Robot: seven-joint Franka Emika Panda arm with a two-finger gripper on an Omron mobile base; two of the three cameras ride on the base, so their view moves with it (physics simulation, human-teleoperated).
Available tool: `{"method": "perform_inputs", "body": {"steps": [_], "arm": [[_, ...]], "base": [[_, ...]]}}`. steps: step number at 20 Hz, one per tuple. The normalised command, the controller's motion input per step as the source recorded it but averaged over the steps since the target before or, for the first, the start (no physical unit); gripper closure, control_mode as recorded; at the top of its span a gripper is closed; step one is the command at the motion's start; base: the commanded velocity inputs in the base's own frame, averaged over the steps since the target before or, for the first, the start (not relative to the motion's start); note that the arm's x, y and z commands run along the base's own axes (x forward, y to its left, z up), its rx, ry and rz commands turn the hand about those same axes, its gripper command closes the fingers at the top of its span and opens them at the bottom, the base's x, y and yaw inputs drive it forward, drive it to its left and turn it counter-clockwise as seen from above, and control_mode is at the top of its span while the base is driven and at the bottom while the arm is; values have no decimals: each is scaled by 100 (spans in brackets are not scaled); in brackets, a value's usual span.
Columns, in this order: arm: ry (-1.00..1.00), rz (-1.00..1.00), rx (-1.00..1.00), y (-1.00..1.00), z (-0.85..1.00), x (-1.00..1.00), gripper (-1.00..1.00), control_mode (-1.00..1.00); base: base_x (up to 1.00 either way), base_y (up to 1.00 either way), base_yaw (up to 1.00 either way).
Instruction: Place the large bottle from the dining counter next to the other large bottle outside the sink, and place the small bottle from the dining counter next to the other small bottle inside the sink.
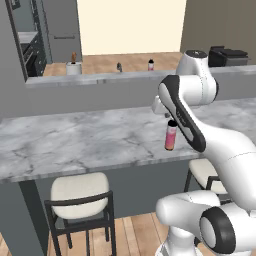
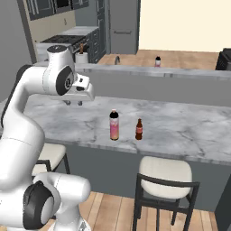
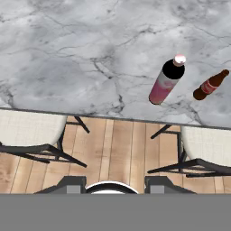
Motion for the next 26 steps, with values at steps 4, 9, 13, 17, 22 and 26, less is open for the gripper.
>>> {"method": "perform_inputs", "body": {"steps": [4,9,13,17,22,26], "arm": [[-1,0,0,0,0,-12,-100,-100],[0,-1,0,-6,0,-11,-100,-100],[0,0,0,-13,-3,5,-100,-100],[0,0,0,-12,0,4,-100,-100],[0,0,0,-13,-2,3,-100,-100],[0,0,0,-16,-7,10,-100,-100]], "base": [[0,0,0],[0,0,0],[0,0,0],[0,0,0],[0,0,0],[0,0,0]]}}
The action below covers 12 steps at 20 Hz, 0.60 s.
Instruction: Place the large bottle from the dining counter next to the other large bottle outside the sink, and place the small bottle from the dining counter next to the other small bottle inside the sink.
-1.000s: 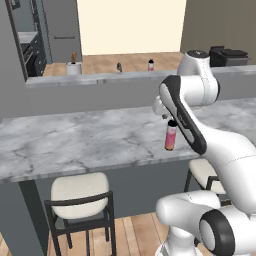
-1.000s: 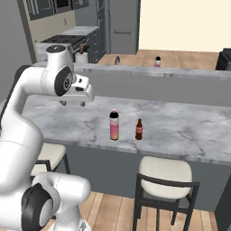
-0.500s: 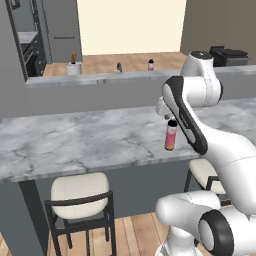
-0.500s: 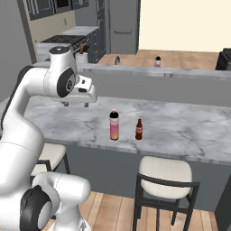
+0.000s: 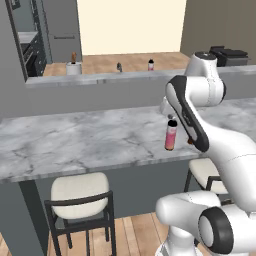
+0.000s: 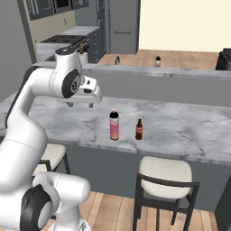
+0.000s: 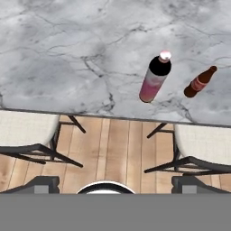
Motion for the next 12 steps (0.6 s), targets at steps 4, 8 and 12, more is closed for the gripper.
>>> {"method": "perform_inputs", "body": {"steps": [4,8,12], "arm": [[0,0,0,-14,-6,10,-100,-100],[0,0,0,-16,-8,12,-100,-100],[-1,0,0,-23,-15,11,-100,-100]], "base": [[0,0,0],[0,0,0],[0,0,0]]}}
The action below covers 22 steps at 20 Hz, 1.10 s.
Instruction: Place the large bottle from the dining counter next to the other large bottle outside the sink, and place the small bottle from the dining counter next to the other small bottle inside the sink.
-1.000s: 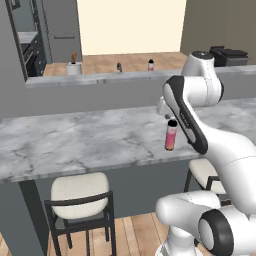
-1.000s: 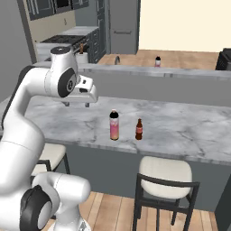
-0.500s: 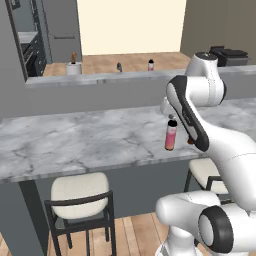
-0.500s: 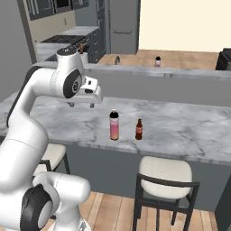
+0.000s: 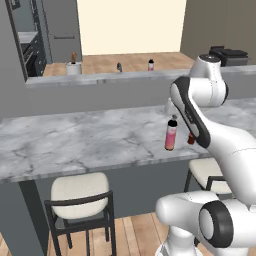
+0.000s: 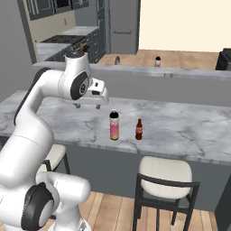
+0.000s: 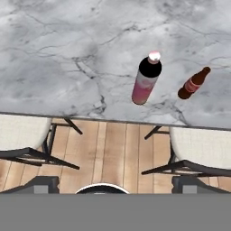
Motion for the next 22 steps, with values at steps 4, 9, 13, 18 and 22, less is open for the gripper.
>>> {"method": "perform_inputs", "body": {"steps": [4,9,13,18,22], "arm": [[0,0,0,-14,-11,7,-100,-100],[-1,0,0,-11,-12,6,-100,-100],[-2,0,0,-4,-13,3,-100,-100],[-1,0,0,-1,-10,5,-100,-100],[-2,0,0,0,-9,7,-100,-100]], "base": [[0,0,0],[0,0,0],[0,0,0],[0,0,0],[0,0,0]]}}
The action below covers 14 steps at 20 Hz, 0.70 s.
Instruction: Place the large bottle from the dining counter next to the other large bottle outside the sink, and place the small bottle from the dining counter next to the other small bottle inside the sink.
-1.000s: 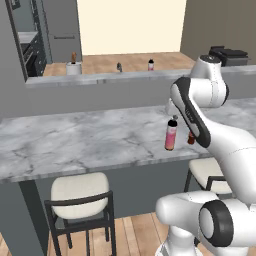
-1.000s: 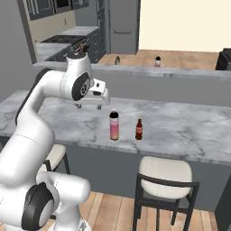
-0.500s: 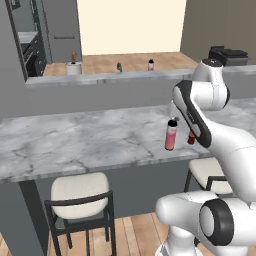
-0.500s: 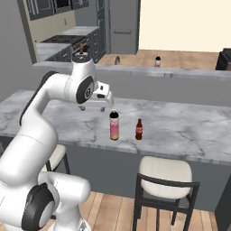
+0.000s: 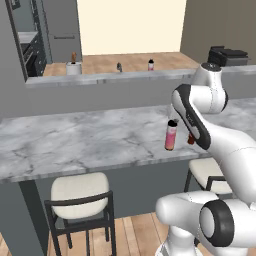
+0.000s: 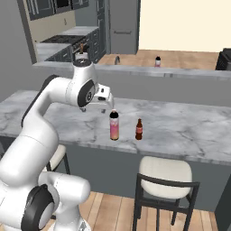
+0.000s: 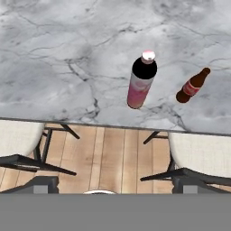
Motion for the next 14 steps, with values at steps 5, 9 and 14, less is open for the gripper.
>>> {"method": "perform_inputs", "body": {"steps": [5,9,14], "arm": [[-2,0,0,-1,-10,15,-100,-100],[-3,0,0,0,-12,20,-100,-100],[-2,0,0,-8,-11,26,-100,-100]], "base": [[0,0,0],[0,0,0],[0,0,0]]}}
